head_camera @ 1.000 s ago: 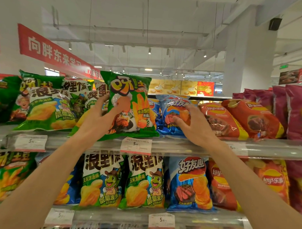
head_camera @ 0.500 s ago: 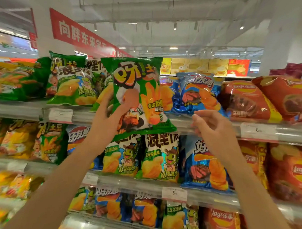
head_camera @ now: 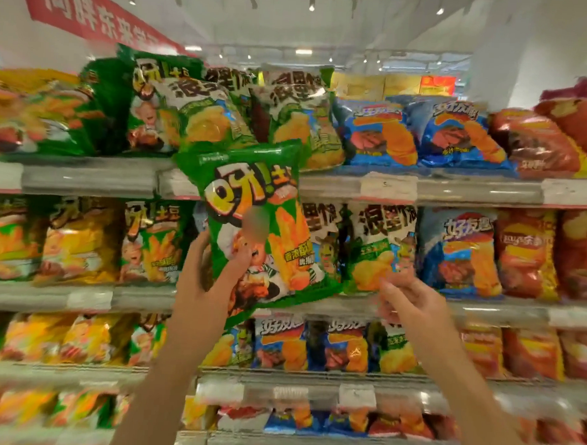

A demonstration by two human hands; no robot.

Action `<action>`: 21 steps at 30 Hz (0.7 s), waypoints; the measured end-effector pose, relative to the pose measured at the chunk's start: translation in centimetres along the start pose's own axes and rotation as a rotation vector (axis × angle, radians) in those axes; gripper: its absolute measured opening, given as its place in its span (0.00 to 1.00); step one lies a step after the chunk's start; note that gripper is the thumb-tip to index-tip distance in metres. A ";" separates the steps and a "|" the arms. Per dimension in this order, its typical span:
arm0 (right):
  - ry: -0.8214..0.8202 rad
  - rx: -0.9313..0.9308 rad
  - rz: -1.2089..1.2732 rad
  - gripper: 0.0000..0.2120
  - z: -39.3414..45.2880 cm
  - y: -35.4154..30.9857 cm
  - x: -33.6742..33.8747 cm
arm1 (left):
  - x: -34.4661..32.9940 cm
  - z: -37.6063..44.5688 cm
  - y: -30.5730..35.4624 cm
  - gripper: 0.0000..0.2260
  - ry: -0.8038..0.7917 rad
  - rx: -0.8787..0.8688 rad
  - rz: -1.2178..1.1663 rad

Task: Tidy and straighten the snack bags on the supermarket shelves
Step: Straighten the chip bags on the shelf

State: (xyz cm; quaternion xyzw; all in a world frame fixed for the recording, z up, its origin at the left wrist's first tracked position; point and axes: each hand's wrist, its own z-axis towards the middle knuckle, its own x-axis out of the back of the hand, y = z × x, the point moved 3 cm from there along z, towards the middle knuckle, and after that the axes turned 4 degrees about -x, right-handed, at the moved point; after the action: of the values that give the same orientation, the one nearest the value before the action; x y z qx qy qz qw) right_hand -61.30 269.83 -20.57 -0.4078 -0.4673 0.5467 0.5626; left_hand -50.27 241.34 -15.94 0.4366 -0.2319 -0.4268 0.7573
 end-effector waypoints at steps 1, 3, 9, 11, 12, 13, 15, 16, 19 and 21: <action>-0.001 -0.022 0.002 0.05 -0.8 0.3 -1.5 | 1.4 -0.5 -0.5 0.18 0.012 0.007 -0.002; -0.016 -0.046 0.017 0.04 -1.9 0.7 -4.3 | 4.1 -1.3 -1.4 0.18 0.035 0.039 0.014; -0.071 -0.048 0.036 0.06 -2.5 -0.3 -11.6 | 10.7 -1.0 -2.9 0.20 0.126 0.086 0.037; -0.111 -0.040 0.079 0.05 -2.0 -0.8 -13.8 | 12.2 -0.4 -3.4 0.21 0.135 0.057 -0.008; -0.129 -0.036 0.108 0.05 -1.7 -1.0 -14.7 | 12.8 -0.1 -3.6 0.23 0.131 0.050 -0.030; -0.143 -0.028 0.130 0.05 -1.2 -1.2 -15.7 | 13.3 0.3 -3.7 0.25 0.127 0.044 -0.036; -0.163 -0.002 0.140 0.05 -0.4 -1.6 -17.5 | 14.2 1.1 -3.5 0.24 0.122 0.018 -0.020; -0.175 0.014 0.140 0.05 0.0 -1.7 -18.4 | 14.6 1.5 -3.3 0.23 0.109 -0.001 -0.011; -0.221 0.049 0.159 0.05 1.0 -2.0 -20.9 | 15.7 2.7 -2.9 0.24 0.075 -0.051 0.013; -0.245 0.053 0.166 0.04 1.6 -2.5 -22.3 | 16.5 3.3 -3.2 0.25 0.050 -0.058 0.012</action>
State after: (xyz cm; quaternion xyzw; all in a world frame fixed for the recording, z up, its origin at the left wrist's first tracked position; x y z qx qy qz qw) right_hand -61.55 247.31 -19.57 -0.3603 -0.4824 0.6493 0.4646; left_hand -45.39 225.02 -17.31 0.4236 -0.2030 -0.4174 0.7779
